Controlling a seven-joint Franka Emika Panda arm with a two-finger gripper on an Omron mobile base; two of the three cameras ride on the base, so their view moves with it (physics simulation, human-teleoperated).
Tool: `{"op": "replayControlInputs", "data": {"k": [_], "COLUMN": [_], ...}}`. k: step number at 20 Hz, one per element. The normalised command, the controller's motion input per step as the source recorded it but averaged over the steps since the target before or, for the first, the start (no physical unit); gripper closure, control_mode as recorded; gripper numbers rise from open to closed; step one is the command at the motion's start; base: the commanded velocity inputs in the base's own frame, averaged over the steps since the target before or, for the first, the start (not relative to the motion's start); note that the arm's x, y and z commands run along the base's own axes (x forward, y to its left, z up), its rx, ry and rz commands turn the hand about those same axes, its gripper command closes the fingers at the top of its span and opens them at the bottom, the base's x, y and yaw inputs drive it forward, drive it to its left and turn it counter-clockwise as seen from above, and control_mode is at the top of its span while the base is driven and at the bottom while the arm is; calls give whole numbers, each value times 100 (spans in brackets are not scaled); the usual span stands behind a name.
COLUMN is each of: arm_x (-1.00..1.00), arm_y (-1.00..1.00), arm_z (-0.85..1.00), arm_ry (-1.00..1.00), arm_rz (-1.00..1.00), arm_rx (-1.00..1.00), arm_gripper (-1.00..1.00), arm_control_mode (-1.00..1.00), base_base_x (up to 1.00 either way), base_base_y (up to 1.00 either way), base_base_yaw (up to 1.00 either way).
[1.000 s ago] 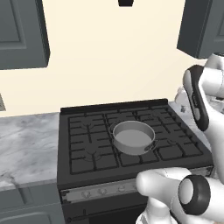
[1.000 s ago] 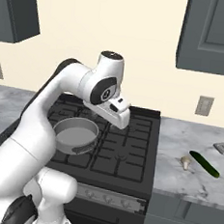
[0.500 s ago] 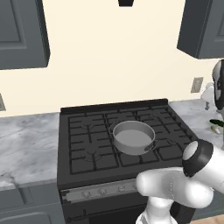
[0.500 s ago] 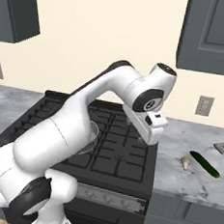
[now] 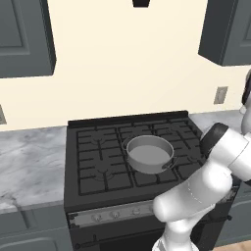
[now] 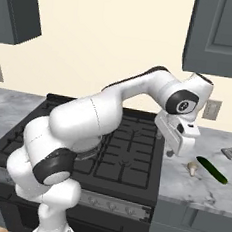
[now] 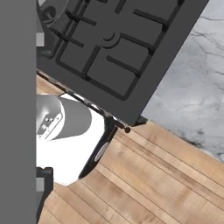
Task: Put the mushroom and cucumber in the pot. Retrieve the spatula and lightly stir the vegetables in the pot.
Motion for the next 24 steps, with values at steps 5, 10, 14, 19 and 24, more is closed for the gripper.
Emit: {"op": "replayControlInputs", "data": {"k": [5, 10, 14, 19, 24], "arm_x": [17, 21, 49, 50, 4], "arm_y": [-7, -21, -20, -13, -2], "arm_z": [-41, -49, -43, -41, -5], "arm_ry": [6, 0, 0, -1, 0], "arm_rz": [-5, -14, -11, -2, 11], "arm_rx": [-9, -1, -4, -7, -3], "arm_gripper": [-100, -100, -100, -100, -100], "arm_control_mode": [-100, -100, -100, -100, -100], "base_base_x": [0, 0, 0, 0, 0], "base_base_y": [0, 0, 0, 0, 0], "base_base_yaw": [0, 0, 0, 0, 0]}}
